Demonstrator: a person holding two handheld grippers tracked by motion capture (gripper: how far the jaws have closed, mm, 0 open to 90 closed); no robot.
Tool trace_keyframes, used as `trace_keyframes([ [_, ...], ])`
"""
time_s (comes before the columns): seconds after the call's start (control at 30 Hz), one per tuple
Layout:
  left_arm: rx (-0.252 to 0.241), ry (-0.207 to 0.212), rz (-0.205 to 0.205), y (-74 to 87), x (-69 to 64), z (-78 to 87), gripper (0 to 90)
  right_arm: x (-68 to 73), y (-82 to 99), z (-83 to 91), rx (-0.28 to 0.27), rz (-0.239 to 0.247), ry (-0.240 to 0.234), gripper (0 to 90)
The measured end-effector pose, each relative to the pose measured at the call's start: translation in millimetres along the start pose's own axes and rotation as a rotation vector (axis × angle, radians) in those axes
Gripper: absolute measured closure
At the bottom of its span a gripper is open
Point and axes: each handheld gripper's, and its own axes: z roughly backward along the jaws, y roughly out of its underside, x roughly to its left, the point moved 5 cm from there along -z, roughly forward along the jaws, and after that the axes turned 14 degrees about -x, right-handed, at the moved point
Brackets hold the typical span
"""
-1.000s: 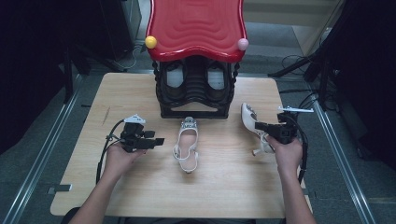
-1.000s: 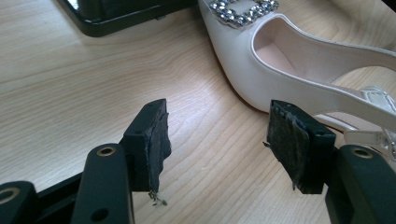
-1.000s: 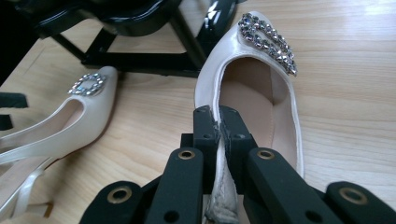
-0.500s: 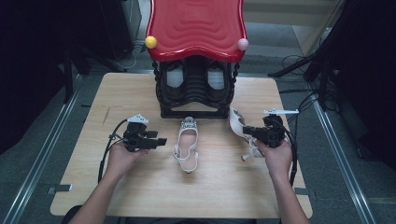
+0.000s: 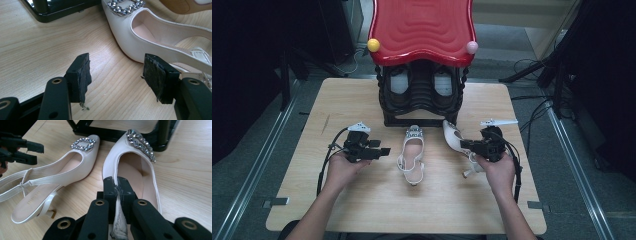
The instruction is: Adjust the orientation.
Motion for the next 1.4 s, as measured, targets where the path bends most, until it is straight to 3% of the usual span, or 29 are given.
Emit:
trace_keyframes([
  [0.47,0.004,-0.018,-0.008,6.3,-2.1,10.0,38.8,21.8,3.5,-32.6,0.057,0.057,-0.045,88.2],
  [0.57,0.007,-0.017,-0.006,8.1,-1.9,11.7,38.7,27.4,5.1,-36.8,0.068,0.090,-0.046,88.2],
  [0.73,0.006,-0.025,-0.011,9.4,-2.2,12.8,38.8,34.3,10.2,-44.6,0.098,0.083,-0.077,88.0],
  [1.1,0.004,0.008,-0.021,10.2,-8.3,11.3,38.7,51.4,21.1,-66.7,0.158,0.135,-0.093,87.7],
  [1.33,0.014,0.015,-0.027,12.0,-13.9,5.8,38.8,58.6,23.0,-78.2,0.152,0.149,-0.082,86.3],
  [1.4,0.027,0.029,-0.015,12.5,-16.5,4.2,40.4,62.2,23.2,-81.6,0.136,0.131,-0.091,83.1],
])
